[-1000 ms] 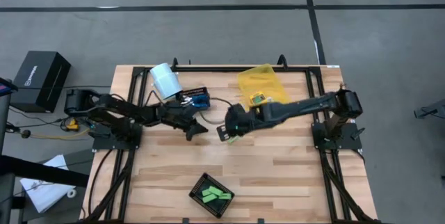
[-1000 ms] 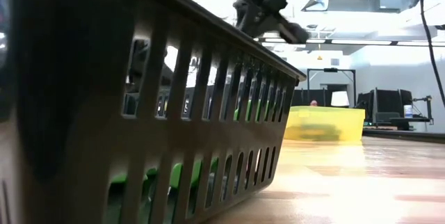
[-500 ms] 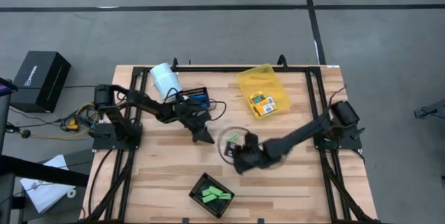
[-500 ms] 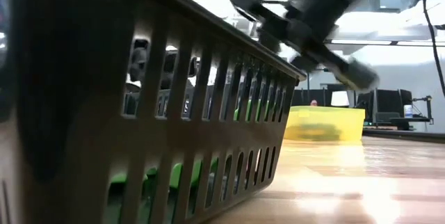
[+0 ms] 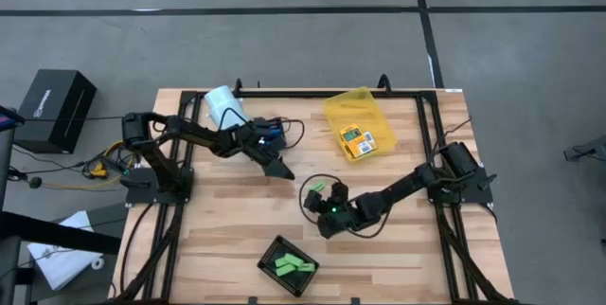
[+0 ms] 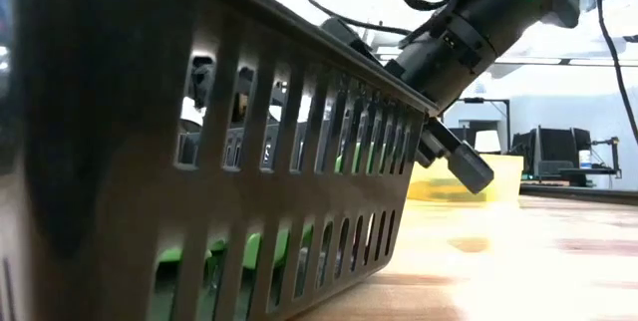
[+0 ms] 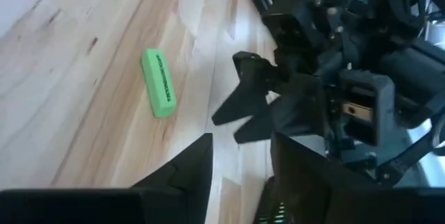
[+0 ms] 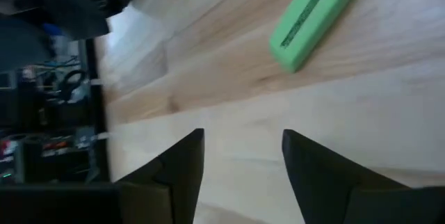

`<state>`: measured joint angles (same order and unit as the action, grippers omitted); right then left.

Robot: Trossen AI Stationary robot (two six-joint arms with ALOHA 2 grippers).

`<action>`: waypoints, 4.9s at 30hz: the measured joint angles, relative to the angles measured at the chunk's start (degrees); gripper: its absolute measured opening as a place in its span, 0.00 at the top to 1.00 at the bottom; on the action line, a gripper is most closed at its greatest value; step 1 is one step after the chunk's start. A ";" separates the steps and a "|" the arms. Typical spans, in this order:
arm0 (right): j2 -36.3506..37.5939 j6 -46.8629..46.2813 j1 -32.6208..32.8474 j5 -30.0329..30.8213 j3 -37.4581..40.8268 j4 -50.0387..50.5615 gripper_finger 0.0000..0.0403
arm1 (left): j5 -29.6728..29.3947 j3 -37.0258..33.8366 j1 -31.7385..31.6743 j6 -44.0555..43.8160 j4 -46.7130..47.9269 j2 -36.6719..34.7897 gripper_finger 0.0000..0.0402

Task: Pick & Place School Supplies
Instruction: Put the green eraser into the bottom black bin

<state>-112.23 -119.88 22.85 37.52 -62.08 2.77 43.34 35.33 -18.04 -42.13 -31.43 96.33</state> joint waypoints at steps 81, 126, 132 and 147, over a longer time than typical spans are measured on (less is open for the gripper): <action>-5.31 6.37 -14.80 0.17 -5.12 11.72 0.56 | 19.12 16.44 -6.81 9.99 13.46 17.73 0.75; -4.81 41.81 -15.92 -28.17 -5.21 -18.86 0.66 | 18.35 16.48 -6.79 10.29 12.99 17.71 0.75; -4.76 43.18 -17.05 -28.71 -5.21 -20.62 0.66 | 18.28 16.48 -6.78 10.15 12.97 17.71 0.75; -3.91 52.27 -17.57 -42.94 -5.23 -1.68 0.67 | 16.03 16.44 -6.81 9.94 12.79 17.73 0.75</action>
<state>-116.14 -67.60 5.28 -5.42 -67.31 1.09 59.37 51.77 -24.84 -32.18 -18.64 114.06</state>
